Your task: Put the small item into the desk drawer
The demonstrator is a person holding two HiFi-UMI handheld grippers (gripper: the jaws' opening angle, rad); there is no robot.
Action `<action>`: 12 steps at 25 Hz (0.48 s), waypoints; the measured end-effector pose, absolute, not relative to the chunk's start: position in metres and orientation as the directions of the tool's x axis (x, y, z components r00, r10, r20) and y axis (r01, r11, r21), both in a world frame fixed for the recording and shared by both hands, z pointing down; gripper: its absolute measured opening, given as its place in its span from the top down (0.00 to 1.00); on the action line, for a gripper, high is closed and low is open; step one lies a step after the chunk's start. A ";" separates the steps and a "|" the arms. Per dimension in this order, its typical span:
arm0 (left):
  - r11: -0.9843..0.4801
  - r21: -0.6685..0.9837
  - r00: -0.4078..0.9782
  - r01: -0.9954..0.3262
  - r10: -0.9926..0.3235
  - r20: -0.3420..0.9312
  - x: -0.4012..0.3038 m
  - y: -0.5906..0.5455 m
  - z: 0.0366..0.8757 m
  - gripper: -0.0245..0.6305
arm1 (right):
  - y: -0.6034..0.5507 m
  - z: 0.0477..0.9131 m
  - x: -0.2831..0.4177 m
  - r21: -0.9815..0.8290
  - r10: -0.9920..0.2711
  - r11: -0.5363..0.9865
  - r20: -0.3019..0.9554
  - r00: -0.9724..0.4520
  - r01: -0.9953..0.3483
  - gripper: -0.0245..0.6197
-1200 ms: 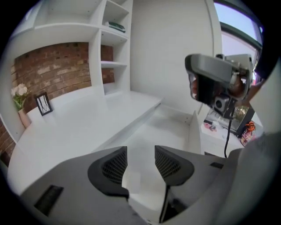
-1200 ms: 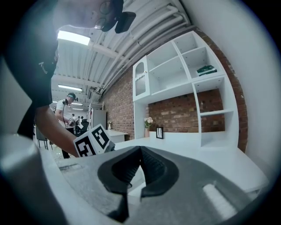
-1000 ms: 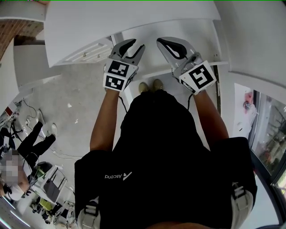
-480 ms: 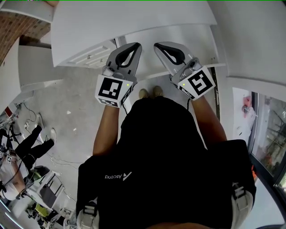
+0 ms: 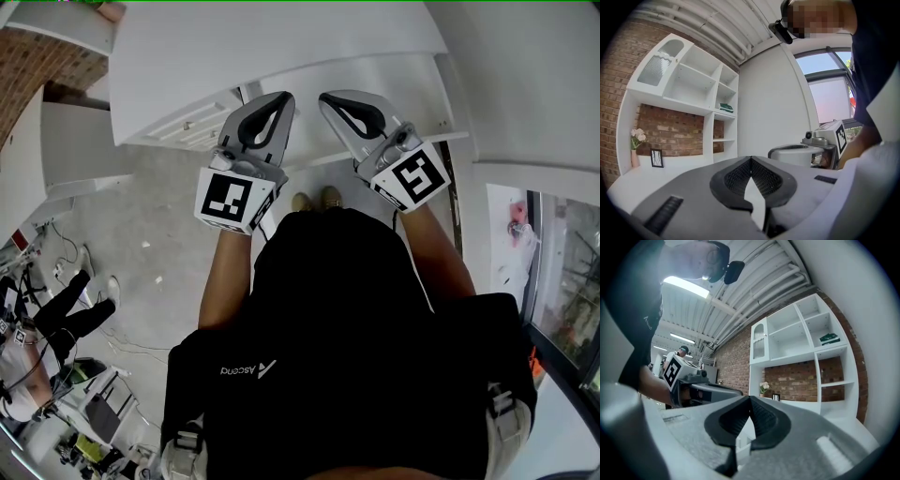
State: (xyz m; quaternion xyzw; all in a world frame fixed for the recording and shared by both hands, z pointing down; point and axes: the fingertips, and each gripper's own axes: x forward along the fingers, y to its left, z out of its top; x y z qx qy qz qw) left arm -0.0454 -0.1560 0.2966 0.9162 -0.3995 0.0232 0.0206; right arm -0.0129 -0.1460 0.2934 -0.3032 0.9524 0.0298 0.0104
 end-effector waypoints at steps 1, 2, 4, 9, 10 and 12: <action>-0.681 0.018 0.681 -0.732 -0.730 0.057 -0.045 -0.156 0.296 0.96 | -0.146 0.293 -0.013 0.044 -0.578 0.814 -0.035 -0.816 -0.579 0.96; -0.682 0.018 0.682 -0.731 -0.729 0.056 -0.044 -0.155 0.295 0.96 | -0.145 0.293 -0.013 0.039 -0.578 0.814 -0.033 -0.815 -0.579 0.96; -0.682 0.020 0.682 -0.731 -0.729 0.054 -0.042 -0.154 0.294 0.96 | -0.144 0.292 -0.011 0.041 -0.578 0.815 -0.036 -0.816 -0.579 0.96; -0.679 0.028 0.679 -0.734 -0.732 0.054 -0.037 -0.154 0.289 0.96 | -0.145 0.293 -0.008 0.056 -0.578 0.813 -0.039 -0.815 -0.580 0.96; -0.678 0.028 0.679 -0.734 -0.732 0.054 -0.038 -0.154 0.290 0.96 | -0.146 0.293 -0.008 0.058 -0.577 0.814 -0.040 -0.816 -0.578 0.96; -0.676 0.028 0.677 -0.736 -0.734 0.055 -0.039 -0.154 0.290 0.96 | -0.146 0.293 -0.010 0.051 -0.576 0.815 -0.036 -0.817 -0.577 0.96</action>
